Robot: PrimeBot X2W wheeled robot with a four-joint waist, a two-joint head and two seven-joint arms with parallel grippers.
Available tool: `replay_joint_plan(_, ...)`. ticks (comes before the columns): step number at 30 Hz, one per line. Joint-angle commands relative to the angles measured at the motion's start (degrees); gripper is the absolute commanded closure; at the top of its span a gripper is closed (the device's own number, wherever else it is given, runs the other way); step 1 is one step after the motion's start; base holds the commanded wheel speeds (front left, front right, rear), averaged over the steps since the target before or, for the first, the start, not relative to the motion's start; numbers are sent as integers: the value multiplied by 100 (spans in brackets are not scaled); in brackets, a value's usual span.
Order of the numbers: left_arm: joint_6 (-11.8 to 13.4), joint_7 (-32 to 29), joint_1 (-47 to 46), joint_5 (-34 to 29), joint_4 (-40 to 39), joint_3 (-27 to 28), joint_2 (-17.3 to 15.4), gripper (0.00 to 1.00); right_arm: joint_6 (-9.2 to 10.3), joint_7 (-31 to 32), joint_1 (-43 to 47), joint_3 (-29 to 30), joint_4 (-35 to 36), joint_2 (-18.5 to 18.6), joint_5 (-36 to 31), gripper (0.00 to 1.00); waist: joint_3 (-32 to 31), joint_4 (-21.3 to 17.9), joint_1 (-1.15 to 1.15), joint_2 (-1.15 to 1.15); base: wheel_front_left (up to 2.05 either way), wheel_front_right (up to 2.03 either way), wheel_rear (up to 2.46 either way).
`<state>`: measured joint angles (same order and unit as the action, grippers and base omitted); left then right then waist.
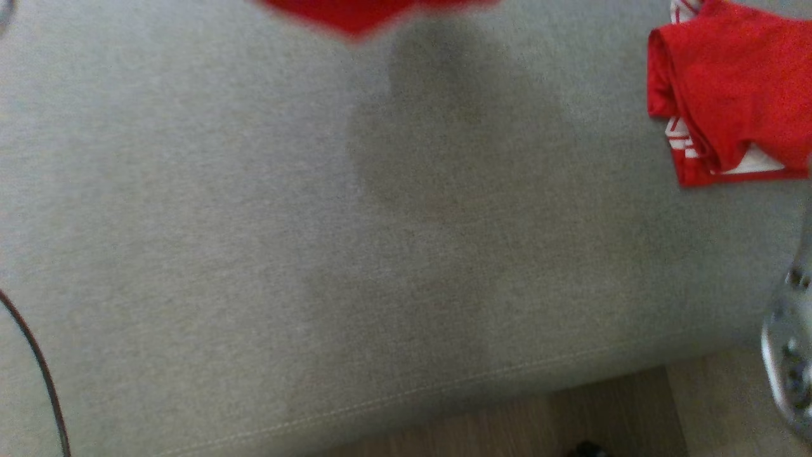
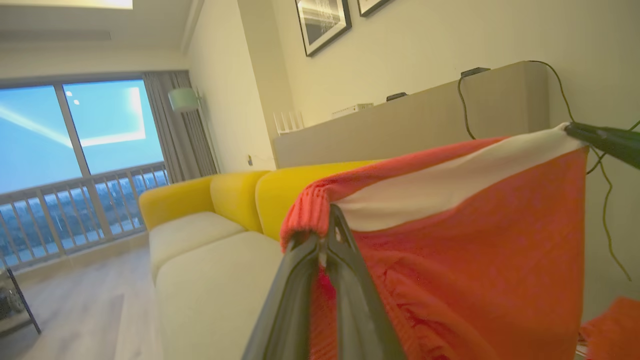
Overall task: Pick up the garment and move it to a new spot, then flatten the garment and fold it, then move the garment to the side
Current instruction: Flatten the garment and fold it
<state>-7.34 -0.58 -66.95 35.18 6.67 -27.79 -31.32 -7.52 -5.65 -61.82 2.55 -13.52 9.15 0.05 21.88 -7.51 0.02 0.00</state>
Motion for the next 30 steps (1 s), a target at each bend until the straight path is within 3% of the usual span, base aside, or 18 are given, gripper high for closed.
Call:
replay_joint_plan(1, -11, 248, -587, -252, 111, 139, -193, 100, 3, -140, -463, 119, 2, -113, -167, 100, 282, -191, -2, 0, 0, 0, 0)
replay_joint_plan(6, -13, 1376, -1632, -1043, 937, -139, 85, 100, 3, -628, -1247, 588, -306, -226, -802, 100, 692, -231, -2, 0, 0, 0, 0)
replay_joint_plan(9, -13, 1532, -1629, -1221, 1089, -597, 161, 100, 3, -725, -1109, 550, -317, -357, -939, 100, 854, -256, -2, 0, 0, 0, 0)
replay_joint_plan(12, -13, 1553, -1132, -988, 815, -1462, 36, 100, 3, -730, -512, 289, -354, -456, -890, 100, 890, -259, -2, 0, 0, 0, 0)
replay_joint_plan(13, -13, 1553, -1132, -988, 815, -1462, 36, 100, 3, -730, -512, 289, -354, -456, -890, 100, 890, -259, -2, 0, 0, 0, 0)
replay_joint_plan(18, -14, 1556, 66, -769, 348, -2646, -373, 100, 3, -458, 896, -94, -189, -525, -683, 100, 839, -213, -2, 0, 0, 0, 0)
replay_joint_plan(26, -14, 1557, 1793, -1346, -299, -3056, -623, 100, 3, 232, 3185, 25, 828, -403, -355, 100, 533, -33, -2, 0, 0, 0, 0)
replay_joint_plan(30, -14, 1557, 2550, -1782, -506, -2960, -848, 100, 3, 634, 4477, 302, 1525, -368, -107, 100, 235, 57, -2, 0, 0, 0, 0)
